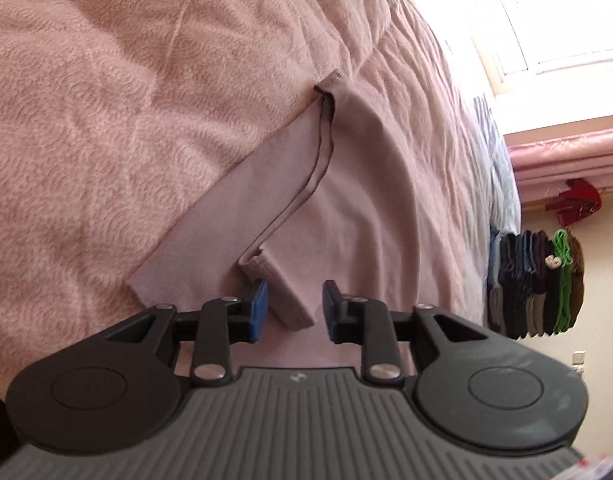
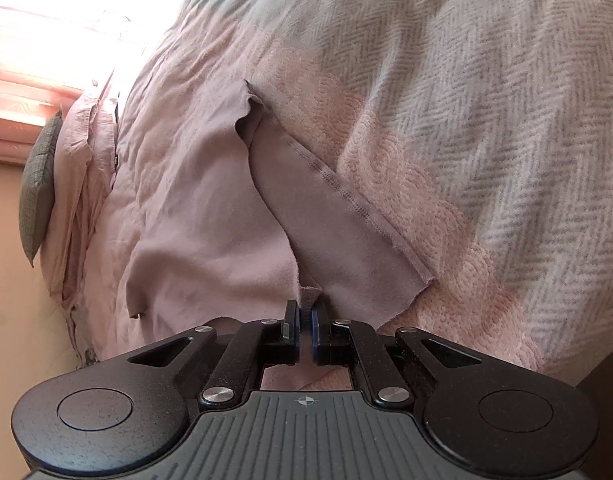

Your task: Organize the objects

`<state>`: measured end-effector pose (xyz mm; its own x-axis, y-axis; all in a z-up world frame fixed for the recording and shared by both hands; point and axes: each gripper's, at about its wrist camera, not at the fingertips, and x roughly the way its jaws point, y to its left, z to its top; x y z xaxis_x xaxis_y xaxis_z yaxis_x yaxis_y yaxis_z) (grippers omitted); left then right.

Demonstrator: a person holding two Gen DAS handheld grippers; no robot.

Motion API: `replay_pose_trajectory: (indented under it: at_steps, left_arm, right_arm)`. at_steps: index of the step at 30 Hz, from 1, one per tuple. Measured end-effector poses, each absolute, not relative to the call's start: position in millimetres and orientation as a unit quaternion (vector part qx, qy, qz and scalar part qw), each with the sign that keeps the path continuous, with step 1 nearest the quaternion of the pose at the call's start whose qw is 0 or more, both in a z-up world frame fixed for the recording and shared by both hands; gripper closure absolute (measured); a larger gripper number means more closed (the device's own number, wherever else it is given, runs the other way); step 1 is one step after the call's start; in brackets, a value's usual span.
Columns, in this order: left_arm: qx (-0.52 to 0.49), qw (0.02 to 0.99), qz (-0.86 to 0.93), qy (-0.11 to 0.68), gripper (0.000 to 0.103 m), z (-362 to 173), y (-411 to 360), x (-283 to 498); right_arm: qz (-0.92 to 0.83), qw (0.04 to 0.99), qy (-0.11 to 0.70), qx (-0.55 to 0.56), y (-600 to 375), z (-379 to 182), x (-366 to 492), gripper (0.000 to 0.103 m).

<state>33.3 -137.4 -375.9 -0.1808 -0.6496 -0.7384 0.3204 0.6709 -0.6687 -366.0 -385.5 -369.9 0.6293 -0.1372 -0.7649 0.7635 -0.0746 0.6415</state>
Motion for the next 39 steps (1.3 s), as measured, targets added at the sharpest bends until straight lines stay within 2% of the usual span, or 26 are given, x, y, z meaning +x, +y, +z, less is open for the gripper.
replay_pose_trajectory:
  at_steps: [2,4,6,7,15,25,28,31,33,34,35,39]
  left_arm:
    - [-0.109,0.632,-0.384,0.664,0.07,-376,-142,32]
    - [-0.097,0.634,-0.375,0.669,0.074,-381,-146,31]
    - [-0.09,0.635,-0.371,0.671,0.096,-385,-147,31]
    - [-0.083,0.636,-0.372,0.671,0.101,-384,-147,30]
    - [-0.067,0.66,-0.412,0.624,0.101,-348,-123,22]
    - [-0.024,0.662,-0.393,0.638,0.101,-370,-112,2]
    - [-0.004,0.665,-0.394,0.635,0.101,-372,-113,4]
    - [0.032,0.661,-0.399,0.635,0.097,-371,-122,3]
    - [0.054,0.648,-0.409,0.641,0.094,-364,-124,4]
    - [0.071,0.641,-0.415,0.642,0.089,-360,-124,5]
    - [0.093,0.638,-0.422,0.638,0.088,-354,-122,7]
    - [0.143,0.653,-0.442,0.598,0.088,-323,-118,26]
  right_arm:
    - [-0.356,0.633,0.249,0.64,-386,-371,-365,0.103]
    - [-0.355,0.634,0.25,0.64,-387,-373,-365,0.103]
    - [-0.353,0.643,0.258,0.629,-386,-370,-364,0.103]
    - [-0.35,0.65,0.258,0.623,-385,-367,-365,0.103]
    - [-0.333,0.654,0.233,0.638,-377,-352,-378,0.103]
    - [-0.342,0.635,0.249,0.647,-371,-362,-380,0.103]
    - [-0.354,0.622,0.285,0.638,-371,-371,-371,0.103]
    - [-0.349,0.608,0.358,0.617,-375,-377,-357,0.102]
    - [-0.351,0.616,0.388,0.588,-380,-364,-351,0.095]
    - [-0.359,0.625,0.407,0.561,-382,-354,-347,0.091]
    - [-0.369,0.639,0.42,0.528,-384,-343,-344,0.09]
    - [-0.383,0.713,0.415,0.416,-399,-305,-325,0.09]
